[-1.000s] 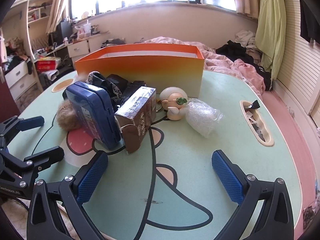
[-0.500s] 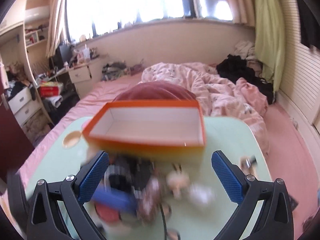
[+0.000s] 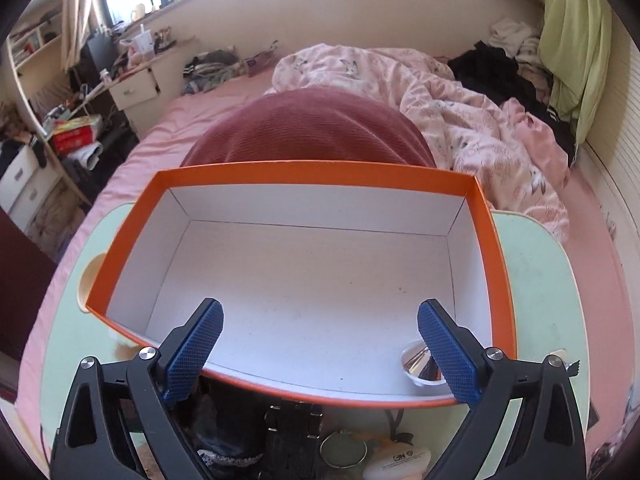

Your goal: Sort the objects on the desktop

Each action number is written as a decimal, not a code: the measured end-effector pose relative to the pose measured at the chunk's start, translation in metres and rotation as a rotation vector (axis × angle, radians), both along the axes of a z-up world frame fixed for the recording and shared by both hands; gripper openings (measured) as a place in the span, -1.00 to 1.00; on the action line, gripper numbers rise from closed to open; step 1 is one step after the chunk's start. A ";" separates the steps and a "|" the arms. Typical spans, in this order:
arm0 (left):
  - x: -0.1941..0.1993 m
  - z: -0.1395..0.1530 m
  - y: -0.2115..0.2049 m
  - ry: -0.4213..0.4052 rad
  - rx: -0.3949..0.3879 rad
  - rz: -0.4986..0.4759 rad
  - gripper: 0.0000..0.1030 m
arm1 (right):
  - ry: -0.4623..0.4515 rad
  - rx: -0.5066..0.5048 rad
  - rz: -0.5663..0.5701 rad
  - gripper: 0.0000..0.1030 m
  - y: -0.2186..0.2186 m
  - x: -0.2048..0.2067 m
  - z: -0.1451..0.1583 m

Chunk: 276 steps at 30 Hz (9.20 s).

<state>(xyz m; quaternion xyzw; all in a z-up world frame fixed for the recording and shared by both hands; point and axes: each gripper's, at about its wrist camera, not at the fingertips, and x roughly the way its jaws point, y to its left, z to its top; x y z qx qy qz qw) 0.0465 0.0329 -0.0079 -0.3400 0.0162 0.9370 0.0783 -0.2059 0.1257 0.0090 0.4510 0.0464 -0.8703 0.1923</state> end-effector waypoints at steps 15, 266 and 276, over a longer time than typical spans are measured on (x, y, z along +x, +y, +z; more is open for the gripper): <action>0.001 -0.001 -0.001 0.002 0.001 -0.002 0.99 | 0.013 0.202 0.026 0.02 0.006 -0.009 0.028; -0.011 0.006 -0.005 -0.011 -0.084 0.132 0.94 | 0.334 -0.031 0.113 0.99 0.095 0.200 -0.049; -0.007 0.001 -0.012 -0.044 -0.013 0.076 0.99 | 0.308 -0.048 0.131 1.00 0.094 0.189 -0.054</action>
